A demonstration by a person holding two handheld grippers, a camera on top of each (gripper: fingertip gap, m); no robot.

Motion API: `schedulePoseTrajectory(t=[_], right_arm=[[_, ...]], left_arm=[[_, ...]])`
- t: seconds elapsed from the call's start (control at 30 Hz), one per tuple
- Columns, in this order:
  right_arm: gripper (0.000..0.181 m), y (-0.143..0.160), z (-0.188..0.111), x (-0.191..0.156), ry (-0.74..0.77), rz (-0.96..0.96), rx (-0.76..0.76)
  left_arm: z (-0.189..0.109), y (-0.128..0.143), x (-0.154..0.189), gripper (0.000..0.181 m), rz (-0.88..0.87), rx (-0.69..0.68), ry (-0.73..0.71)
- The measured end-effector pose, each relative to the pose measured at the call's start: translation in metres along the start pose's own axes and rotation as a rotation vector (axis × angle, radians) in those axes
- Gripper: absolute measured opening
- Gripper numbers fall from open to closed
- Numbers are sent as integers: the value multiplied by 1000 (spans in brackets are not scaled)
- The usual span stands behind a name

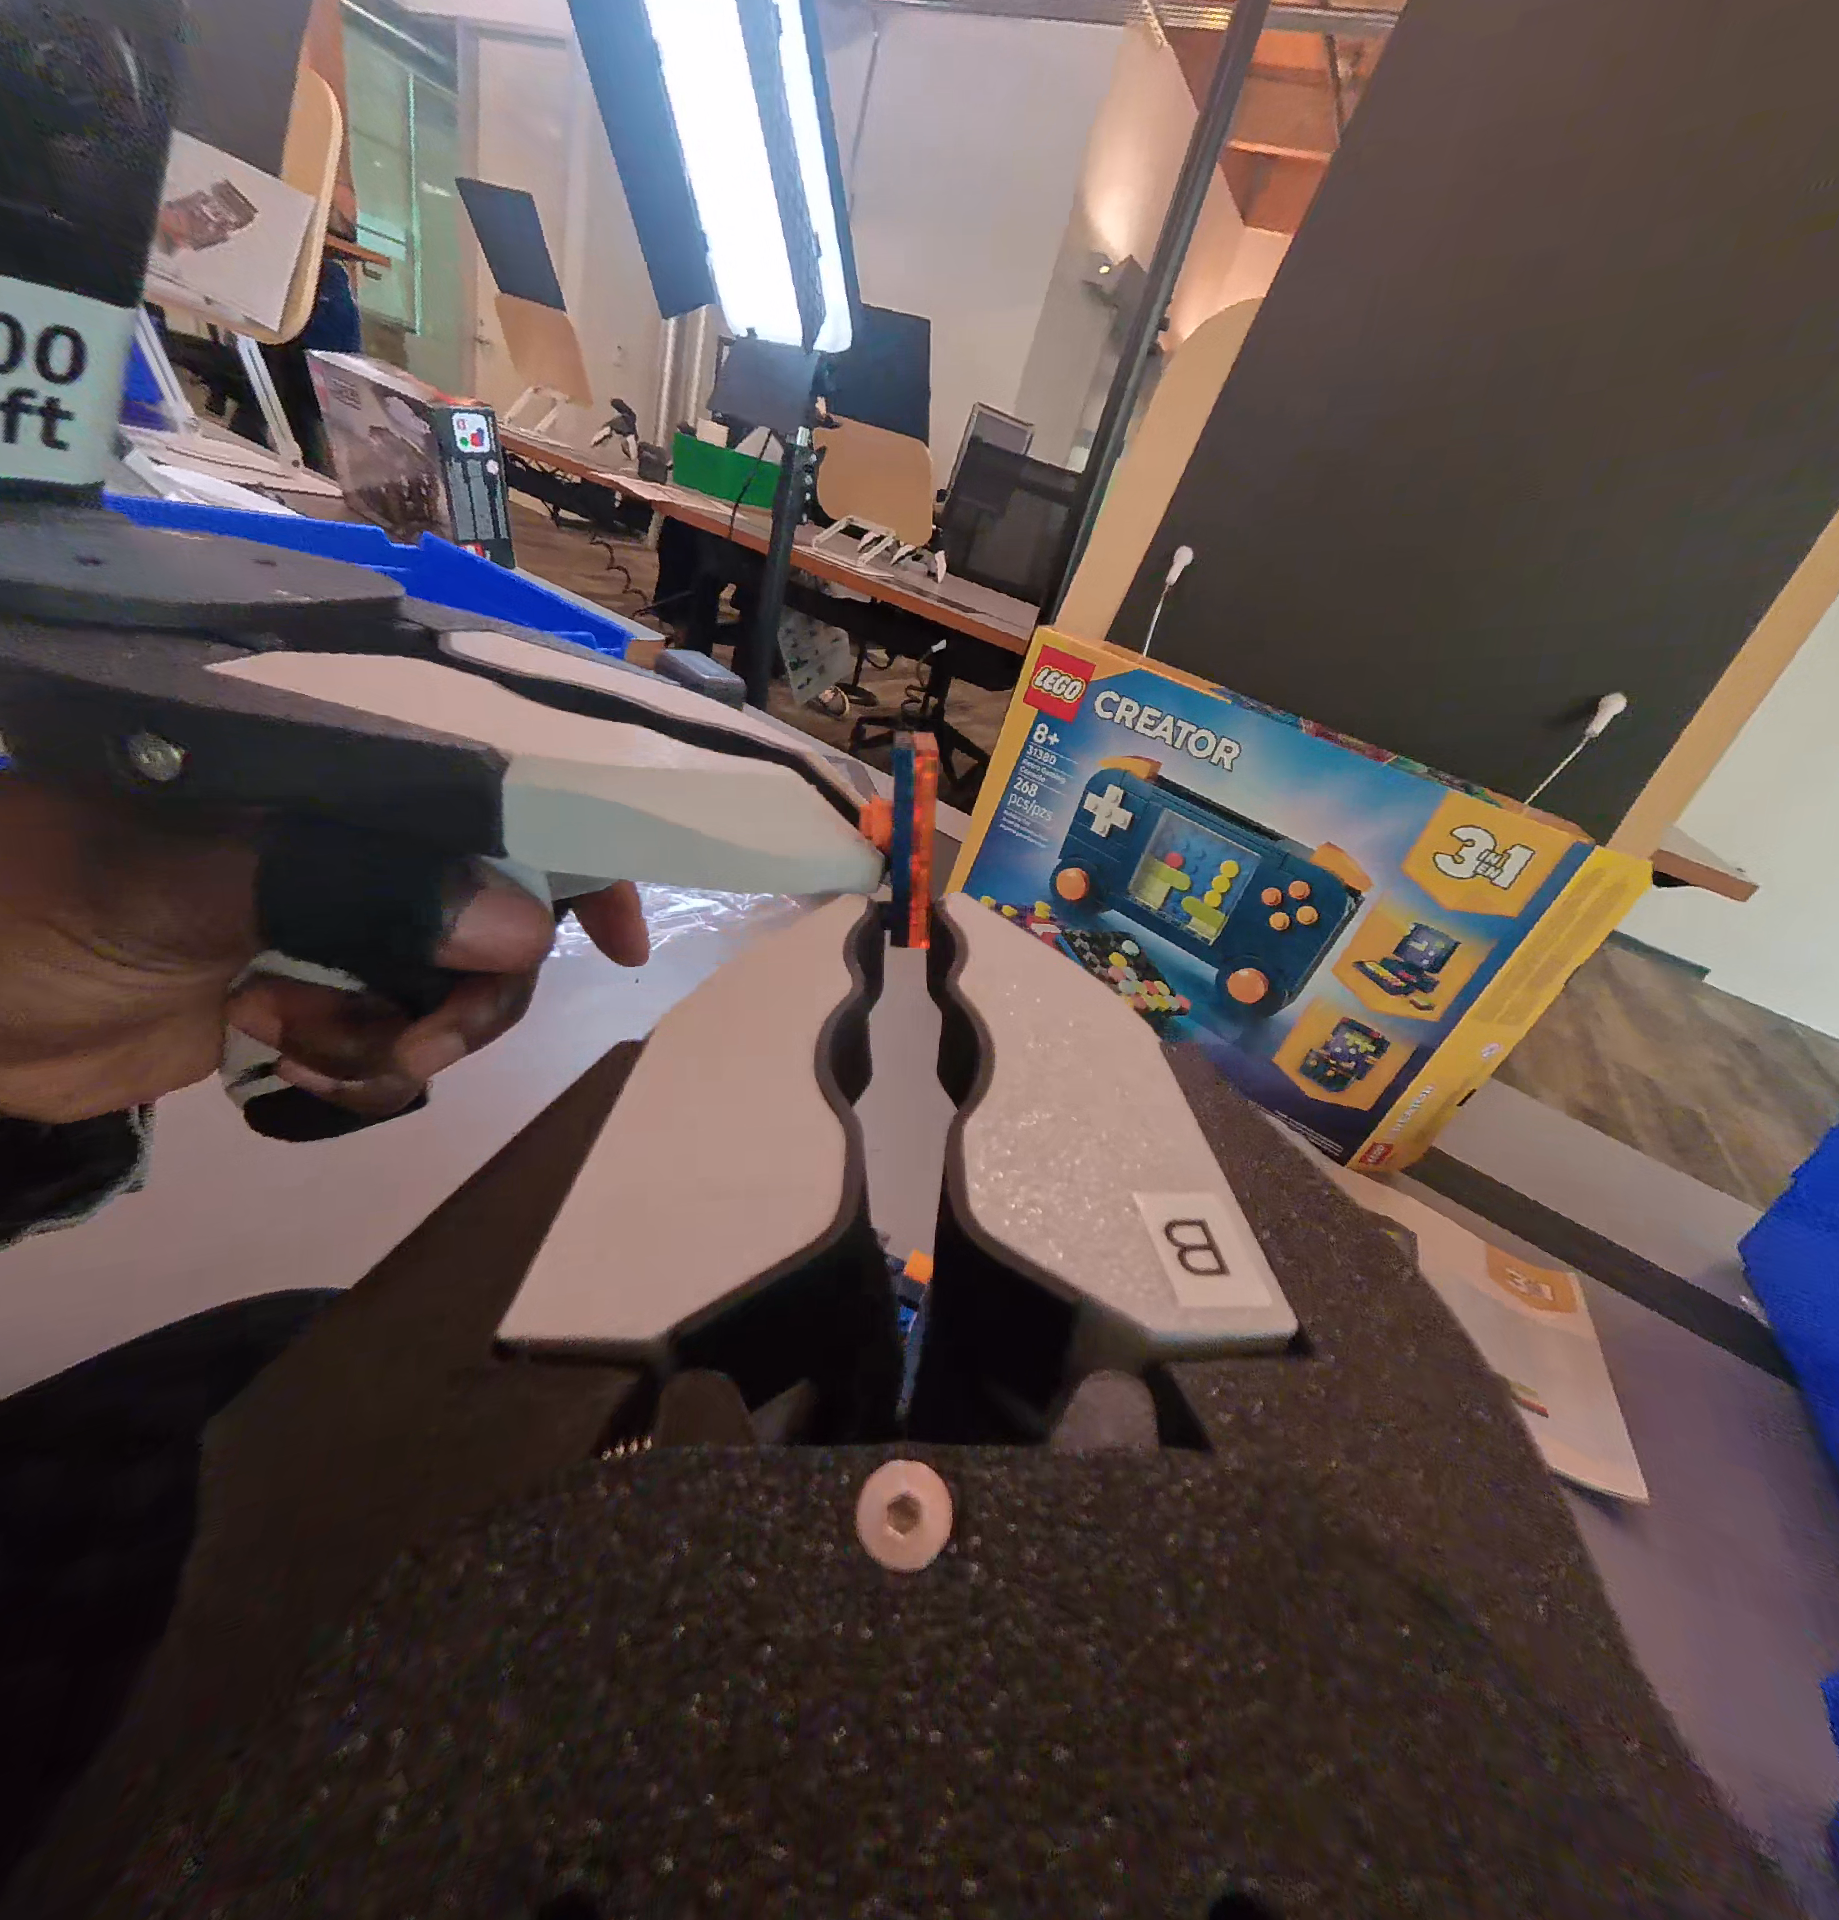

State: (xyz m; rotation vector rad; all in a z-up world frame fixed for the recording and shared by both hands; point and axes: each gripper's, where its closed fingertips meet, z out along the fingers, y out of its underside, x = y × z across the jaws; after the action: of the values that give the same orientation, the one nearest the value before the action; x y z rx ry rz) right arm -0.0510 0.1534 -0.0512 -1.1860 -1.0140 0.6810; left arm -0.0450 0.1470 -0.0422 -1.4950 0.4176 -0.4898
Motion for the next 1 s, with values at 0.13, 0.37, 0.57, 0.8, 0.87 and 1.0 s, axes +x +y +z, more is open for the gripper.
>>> schedulePoseTrajectory(t=[0.13,0.37,0.57,0.8,0.87,1.0], right_arm=[[8,10,-6,51,206,-11,-33],[8,48,-14,77,6,268,-101],[8,79,-13,49,-191,349,-73],[8,134,-47,-5,-478,517,-616],[8,147,-71,-21,-563,595,-767],[40,159,-81,-13,-502,566,-819]], left_arm=[[-2,-2,7,6,23,-4,-5],[-5,-4,-3,6,-56,59,70],[1,2,-2,6,-183,88,134],[4,18,-9,6,-256,32,161],[6,23,-5,6,-276,11,194],[9,30,8,6,-358,-22,283]])
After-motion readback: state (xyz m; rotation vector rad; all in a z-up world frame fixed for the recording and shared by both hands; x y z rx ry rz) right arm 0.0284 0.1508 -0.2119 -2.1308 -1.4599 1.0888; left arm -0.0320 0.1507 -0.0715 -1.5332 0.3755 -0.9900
